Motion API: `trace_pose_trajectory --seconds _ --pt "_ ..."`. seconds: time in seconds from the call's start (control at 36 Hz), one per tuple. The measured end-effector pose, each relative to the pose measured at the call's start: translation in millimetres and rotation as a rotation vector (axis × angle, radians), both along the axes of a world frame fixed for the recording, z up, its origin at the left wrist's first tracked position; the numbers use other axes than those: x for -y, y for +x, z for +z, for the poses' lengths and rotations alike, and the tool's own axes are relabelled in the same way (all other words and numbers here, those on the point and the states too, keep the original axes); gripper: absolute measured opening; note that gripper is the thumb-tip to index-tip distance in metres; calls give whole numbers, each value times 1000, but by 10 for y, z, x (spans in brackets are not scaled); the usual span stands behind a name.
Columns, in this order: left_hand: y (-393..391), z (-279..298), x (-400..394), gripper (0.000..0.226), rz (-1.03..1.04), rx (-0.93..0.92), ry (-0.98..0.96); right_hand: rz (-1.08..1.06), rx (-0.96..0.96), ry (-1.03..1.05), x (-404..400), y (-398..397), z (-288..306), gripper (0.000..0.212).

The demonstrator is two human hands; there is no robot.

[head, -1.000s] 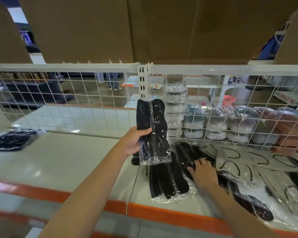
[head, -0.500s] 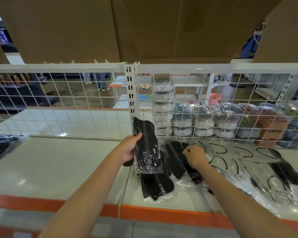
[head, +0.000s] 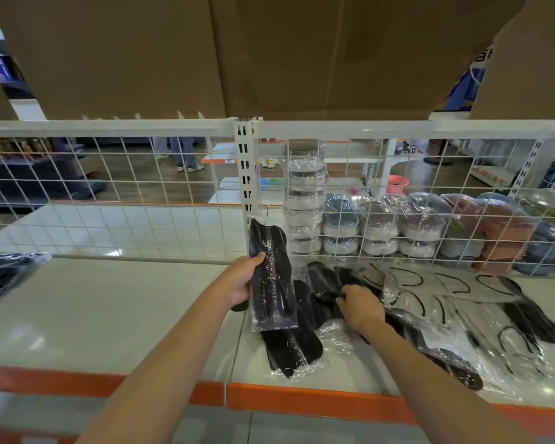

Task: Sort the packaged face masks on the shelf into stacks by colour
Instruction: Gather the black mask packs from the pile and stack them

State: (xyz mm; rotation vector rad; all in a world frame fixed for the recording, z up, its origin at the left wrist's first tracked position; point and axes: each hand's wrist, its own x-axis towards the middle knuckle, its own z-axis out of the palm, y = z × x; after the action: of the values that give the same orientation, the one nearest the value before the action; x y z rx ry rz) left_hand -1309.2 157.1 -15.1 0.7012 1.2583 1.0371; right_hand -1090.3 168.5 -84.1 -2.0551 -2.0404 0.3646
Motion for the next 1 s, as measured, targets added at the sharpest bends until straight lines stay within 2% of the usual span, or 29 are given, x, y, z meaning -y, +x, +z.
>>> trace_pose_trajectory --seconds 0.14,0.28,0.36,0.44,0.5,0.56,0.64,0.81,0.86,0.92,1.0 --pt "-53 -54 -12 35 29 37 -29 -64 -359 87 -86 11 376 18" --pt "-8 -100 -52 62 -54 280 40 95 -477 273 -36 -234 767 20" --pt "69 -36 -61 73 -146 351 139 274 -379 321 16 -416 818 32" --pt "125 71 -29 65 -105 407 177 464 -237 301 43 -540 742 43" --pt "117 92 -33 46 -24 339 205 519 -298 307 56 -580 726 41" --pt "70 90 -37 30 54 258 213 493 -401 332 45 -592 749 33" --pt "-49 86 -22 23 106 197 209 366 -464 309 -69 -530 716 28" --pt "-252 142 65 13 105 169 232 198 -260 158 -315 -301 292 32" --pt "-308 152 73 14 108 166 226 145 -166 8 -305 -198 84 45" --pt "-351 155 83 13 113 144 221 132 11 -136 -236 -105 -148 62" --pt "-390 144 90 13 113 118 224 113 193 -115 -162 -62 -318 71"
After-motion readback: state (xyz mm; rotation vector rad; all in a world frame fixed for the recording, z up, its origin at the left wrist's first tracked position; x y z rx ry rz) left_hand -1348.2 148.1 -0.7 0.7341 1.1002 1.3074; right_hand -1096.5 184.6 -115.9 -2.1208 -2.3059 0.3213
